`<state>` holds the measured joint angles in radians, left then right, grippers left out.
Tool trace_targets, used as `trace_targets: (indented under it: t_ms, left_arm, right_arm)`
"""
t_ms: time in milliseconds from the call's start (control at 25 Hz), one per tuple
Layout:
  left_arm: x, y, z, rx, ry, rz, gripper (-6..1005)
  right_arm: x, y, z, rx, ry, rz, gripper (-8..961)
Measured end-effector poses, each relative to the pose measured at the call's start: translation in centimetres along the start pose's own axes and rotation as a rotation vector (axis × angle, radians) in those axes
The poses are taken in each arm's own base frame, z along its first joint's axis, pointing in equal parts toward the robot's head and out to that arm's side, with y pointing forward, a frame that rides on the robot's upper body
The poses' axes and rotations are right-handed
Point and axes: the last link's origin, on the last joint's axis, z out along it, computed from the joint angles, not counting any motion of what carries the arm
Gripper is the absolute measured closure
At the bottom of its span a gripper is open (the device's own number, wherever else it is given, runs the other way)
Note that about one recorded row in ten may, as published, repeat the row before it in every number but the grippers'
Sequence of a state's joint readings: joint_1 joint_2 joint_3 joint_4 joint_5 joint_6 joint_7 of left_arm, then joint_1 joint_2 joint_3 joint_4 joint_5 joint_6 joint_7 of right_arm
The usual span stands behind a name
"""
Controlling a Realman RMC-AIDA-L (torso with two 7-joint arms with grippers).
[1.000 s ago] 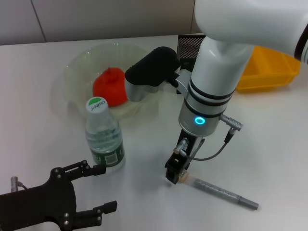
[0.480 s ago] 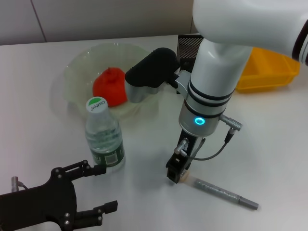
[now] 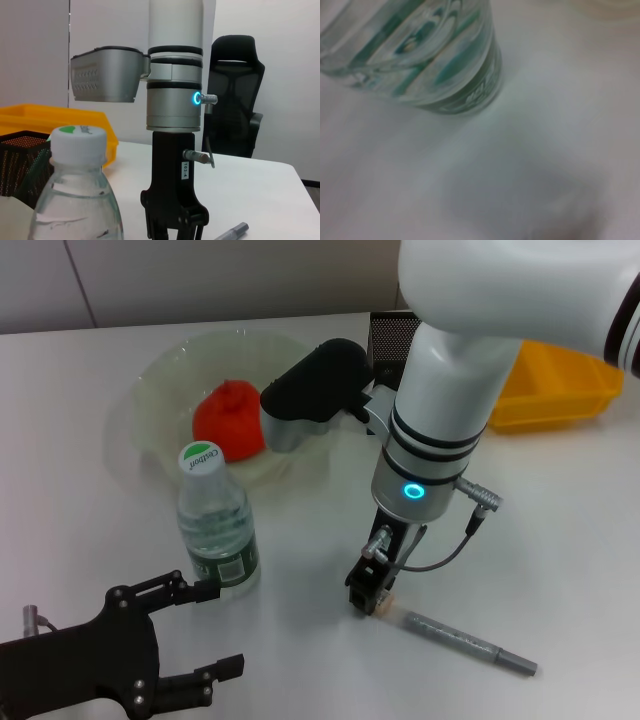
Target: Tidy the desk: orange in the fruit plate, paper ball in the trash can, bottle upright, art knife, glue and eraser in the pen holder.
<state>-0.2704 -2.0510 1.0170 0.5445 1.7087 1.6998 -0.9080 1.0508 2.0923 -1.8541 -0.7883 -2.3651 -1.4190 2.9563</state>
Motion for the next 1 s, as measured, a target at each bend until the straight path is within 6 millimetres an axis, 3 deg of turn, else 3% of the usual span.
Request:
trace_targets:
  t_ms: [680,800,880,1000]
  left_arm:
    - [-0.1,-0.2,0.0,0.013,-0.004,0.0,212]
    - [-0.1,-0.2,0.0,0.018,-0.003,0.0,213]
    - [0.0,-0.2,0.0,0.019,-0.002,0.0,213]
    - [0.0,-0.2,0.1,0.02,0.0,-0.001,213]
  right_arm:
    - [-0.1,0.6,-0.6,-0.006,-0.015,-0.032,695]
    - [0.3,0.0,-1.9,0.011,-0.032,-0.027,692]
    - [0.8,-1.7,-4.9,0.084,-0.08,0.007,690]
    - [1.0,-2.5,-6.6,0.128,-0.113,0.025,687]
